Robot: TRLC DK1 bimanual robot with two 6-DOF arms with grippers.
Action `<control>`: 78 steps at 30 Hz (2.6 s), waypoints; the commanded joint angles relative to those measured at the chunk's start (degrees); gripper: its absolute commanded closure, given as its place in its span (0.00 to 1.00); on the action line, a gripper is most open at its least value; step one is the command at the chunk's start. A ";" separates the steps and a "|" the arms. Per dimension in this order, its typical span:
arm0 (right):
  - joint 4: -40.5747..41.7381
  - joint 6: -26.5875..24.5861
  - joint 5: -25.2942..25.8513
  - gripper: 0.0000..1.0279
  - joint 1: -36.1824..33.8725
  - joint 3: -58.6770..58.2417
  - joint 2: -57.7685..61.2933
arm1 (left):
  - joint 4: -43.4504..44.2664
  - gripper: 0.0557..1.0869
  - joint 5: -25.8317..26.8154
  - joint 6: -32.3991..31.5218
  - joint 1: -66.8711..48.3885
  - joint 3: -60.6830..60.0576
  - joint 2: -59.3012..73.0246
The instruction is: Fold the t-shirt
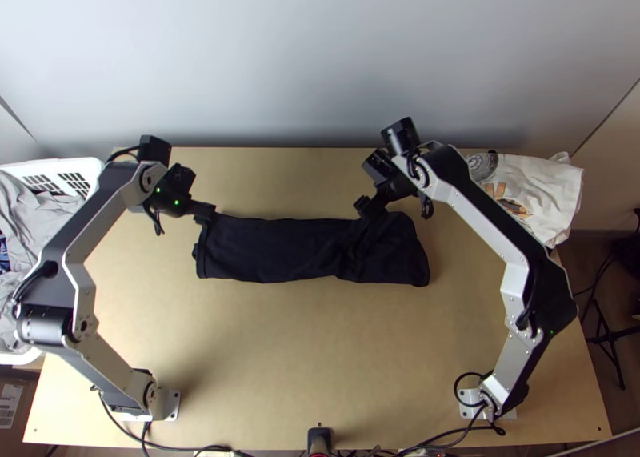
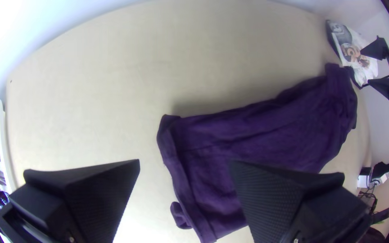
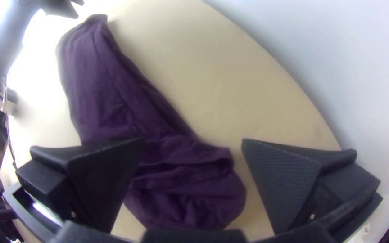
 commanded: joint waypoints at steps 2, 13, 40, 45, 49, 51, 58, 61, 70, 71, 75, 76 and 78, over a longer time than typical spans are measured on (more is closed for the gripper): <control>-1.10 1.34 0.06 0.03 5.87 -3.84 -2.80 | 2.11 0.06 1.04 -1.67 -0.55 -7.95 -3.76; -0.31 1.34 0.06 0.03 7.89 -7.01 -1.04 | 2.90 0.06 0.95 -2.82 -1.16 -10.24 -4.03; 1.18 1.25 0.06 0.03 7.63 -8.68 2.83 | 7.65 0.40 0.77 -3.43 -2.57 -13.93 3.18; 1.27 1.25 0.06 0.03 7.72 -8.85 2.83 | 6.86 0.59 1.21 -3.17 -2.92 -13.84 4.50; 1.27 1.25 0.06 0.03 8.51 -9.20 2.74 | 6.94 0.86 1.30 -3.08 -2.92 -13.76 4.50; 1.27 1.25 0.06 0.03 9.21 -9.55 2.65 | 7.03 0.97 1.30 -3.34 -3.01 -13.40 3.71; 2.85 0.90 -0.02 0.03 11.76 -11.58 3.71 | 4.04 0.97 2.53 -4.31 -4.50 -11.38 0.10; 4.00 0.99 -0.02 0.03 12.46 -12.28 4.59 | 2.73 0.97 2.79 -4.66 -5.29 -10.77 -1.92; 6.46 1.25 -0.11 0.03 12.81 -14.39 7.13 | -3.25 0.97 4.99 -6.07 -7.05 -4.70 -6.40; 6.63 1.25 -0.11 0.03 12.46 -14.83 7.31 | -3.87 0.97 5.78 -6.16 -7.23 -3.82 -6.66; 7.60 1.16 -0.02 0.03 11.67 -16.32 7.75 | -5.98 0.97 7.45 -6.68 -8.02 0.13 -7.10; 7.86 1.16 -0.11 0.03 11.58 -16.67 7.84 | -6.41 0.97 7.80 -7.03 -8.28 1.01 -7.10; 7.95 1.25 -0.11 0.03 11.50 -17.03 7.75 | -6.85 0.97 8.86 -7.39 -8.98 2.42 -7.45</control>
